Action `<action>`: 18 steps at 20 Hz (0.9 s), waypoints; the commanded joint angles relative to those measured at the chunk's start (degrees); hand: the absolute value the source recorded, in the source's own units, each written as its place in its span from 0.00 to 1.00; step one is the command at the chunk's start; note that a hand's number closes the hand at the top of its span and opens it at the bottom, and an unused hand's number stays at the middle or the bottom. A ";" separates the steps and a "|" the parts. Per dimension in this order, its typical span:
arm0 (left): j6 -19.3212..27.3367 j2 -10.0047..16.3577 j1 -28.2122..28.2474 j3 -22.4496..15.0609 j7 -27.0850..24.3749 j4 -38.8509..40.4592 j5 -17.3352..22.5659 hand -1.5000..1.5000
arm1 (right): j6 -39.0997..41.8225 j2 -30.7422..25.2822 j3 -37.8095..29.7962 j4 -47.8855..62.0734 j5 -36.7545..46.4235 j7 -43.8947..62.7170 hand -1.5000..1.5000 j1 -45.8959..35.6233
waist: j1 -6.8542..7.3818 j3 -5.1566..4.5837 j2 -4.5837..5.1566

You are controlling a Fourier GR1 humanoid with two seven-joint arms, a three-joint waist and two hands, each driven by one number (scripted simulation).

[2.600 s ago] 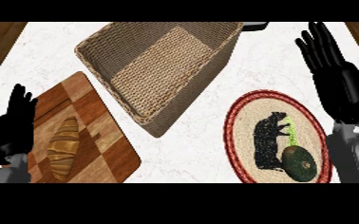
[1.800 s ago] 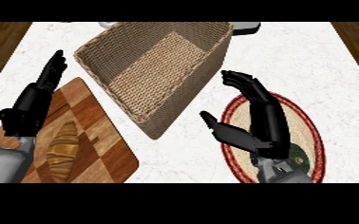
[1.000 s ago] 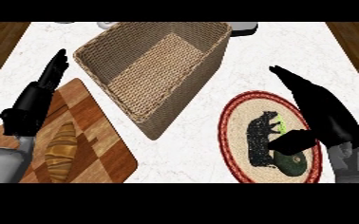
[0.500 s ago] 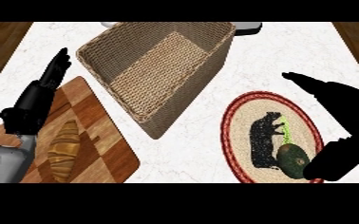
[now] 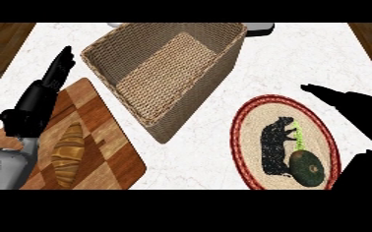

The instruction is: Pick the squash from the placemat and place it in the basket

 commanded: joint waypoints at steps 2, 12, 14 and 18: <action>0.34 -1.79 -1.77 0.16 0.06 2.19 -1.67 0.50 | 2.99 0.13 4.95 0.64 1.50 8.13 0.00 0.62 | -0.02 0.00 0.20; -1.17 -3.78 1.19 1.16 1.43 -1.89 -3.79 0.50 | 1.13 5.52 8.51 7.31 14.23 -0.15 0.00 7.59 | 0.15 0.08 0.12; -4.15 -2.74 -1.00 4.17 -1.34 3.82 -2.82 0.50 | 2.12 4.41 6.48 8.50 15.56 -3.01 0.00 9.28 | -0.25 0.07 0.20; -4.54 -5.00 0.00 4.14 1.18 -0.23 -5.16 0.50 | 3.55 7.34 4.94 6.78 20.22 -5.12 0.00 12.59 | -0.13 0.08 0.11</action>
